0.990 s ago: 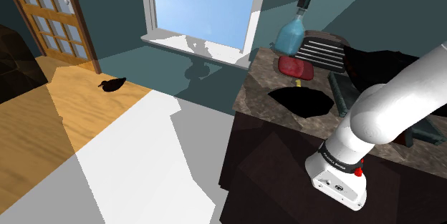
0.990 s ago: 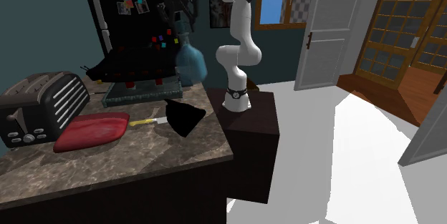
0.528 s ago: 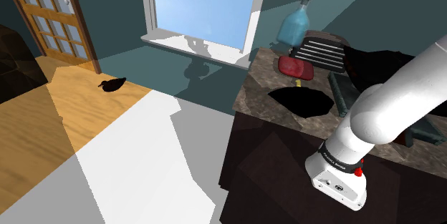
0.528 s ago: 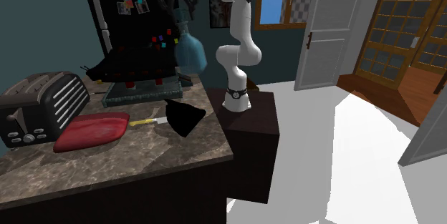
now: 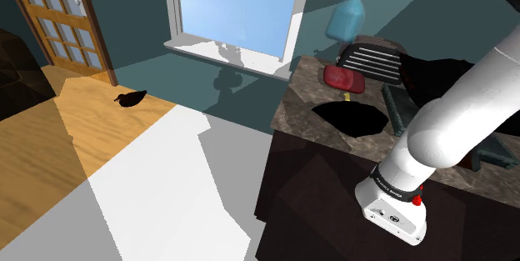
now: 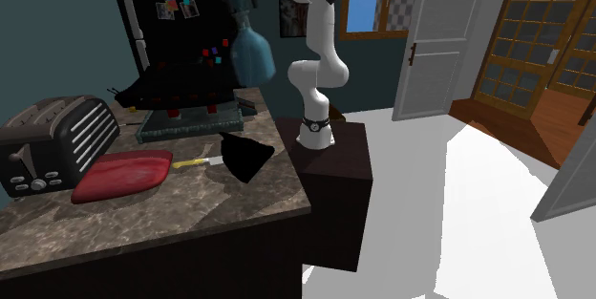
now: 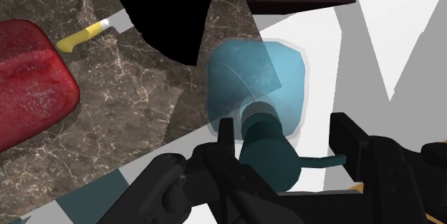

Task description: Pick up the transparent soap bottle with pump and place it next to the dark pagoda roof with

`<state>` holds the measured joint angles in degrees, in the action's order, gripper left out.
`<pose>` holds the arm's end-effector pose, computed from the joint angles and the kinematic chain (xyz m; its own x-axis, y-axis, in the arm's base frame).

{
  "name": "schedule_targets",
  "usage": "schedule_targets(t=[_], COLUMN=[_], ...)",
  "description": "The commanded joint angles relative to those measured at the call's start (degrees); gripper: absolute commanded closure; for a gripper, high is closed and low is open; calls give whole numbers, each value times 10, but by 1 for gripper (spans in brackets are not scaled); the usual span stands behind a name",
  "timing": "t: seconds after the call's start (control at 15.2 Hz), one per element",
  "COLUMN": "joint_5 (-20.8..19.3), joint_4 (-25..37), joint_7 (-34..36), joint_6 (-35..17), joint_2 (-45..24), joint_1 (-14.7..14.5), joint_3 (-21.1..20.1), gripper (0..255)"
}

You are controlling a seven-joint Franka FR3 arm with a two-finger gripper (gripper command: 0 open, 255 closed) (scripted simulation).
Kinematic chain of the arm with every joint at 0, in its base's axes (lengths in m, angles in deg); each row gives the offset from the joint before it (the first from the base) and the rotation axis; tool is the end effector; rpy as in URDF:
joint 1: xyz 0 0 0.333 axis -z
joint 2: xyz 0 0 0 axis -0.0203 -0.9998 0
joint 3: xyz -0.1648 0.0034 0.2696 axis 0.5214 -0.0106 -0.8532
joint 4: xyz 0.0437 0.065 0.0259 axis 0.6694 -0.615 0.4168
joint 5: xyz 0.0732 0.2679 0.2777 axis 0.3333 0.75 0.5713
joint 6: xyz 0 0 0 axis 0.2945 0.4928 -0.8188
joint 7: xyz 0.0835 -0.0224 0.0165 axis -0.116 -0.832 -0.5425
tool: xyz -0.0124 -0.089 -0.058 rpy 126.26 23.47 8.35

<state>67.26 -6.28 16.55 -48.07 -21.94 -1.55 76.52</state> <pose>0.3940 -0.1861 0.7563 0.9958 0.0698 -0.0589 0.0590 -0.9841 -0.1675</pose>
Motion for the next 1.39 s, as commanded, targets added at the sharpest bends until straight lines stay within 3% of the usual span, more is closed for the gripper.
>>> schedule_targets(t=[0.0,0.2,0.73,1.32], joint_5=[5,16,-57,-136], joint_4=[33,84,-43,-105], joint_7=[-3,-8,-49,-122], joint_6=[21,51,58,102], joint_2=[-14,-37,107,225], joint_1=[1,4,23,52], joint_3=[4,12,14,39], gripper=[255,255,255,255])
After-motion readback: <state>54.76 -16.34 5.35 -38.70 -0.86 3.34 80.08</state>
